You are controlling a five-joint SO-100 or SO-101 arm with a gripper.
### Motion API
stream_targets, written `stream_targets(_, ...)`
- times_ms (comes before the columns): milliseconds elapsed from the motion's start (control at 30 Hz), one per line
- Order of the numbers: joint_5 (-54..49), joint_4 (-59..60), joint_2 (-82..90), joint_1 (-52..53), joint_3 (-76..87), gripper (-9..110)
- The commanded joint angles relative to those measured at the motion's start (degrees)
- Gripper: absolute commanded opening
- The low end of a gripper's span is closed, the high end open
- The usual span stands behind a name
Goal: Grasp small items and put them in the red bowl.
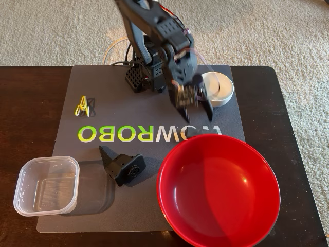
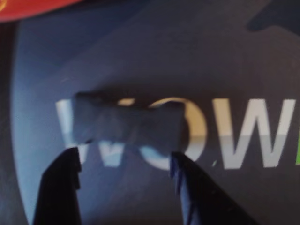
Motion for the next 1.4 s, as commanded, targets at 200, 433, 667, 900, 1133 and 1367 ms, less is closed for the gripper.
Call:
stream_targets(200, -0.7, -3.25, -11.51, -3.25, -10.63, 27)
stream_targets(433, -1.05, -0.97, -25.49, -3.87, -20.74, 28)
stream_targets(667, -1.76, 7.73, -36.83, -2.99, -31.64, 26)
stream_targets(900, -1.32, 10.46, -37.79, -2.46, -31.82, 15)
stream_targets(1133, -0.97, 10.9, -37.88, -2.9, -31.82, 7)
stream_targets(1367, -0.44, 11.87, -37.0, -3.96, -30.5, 0)
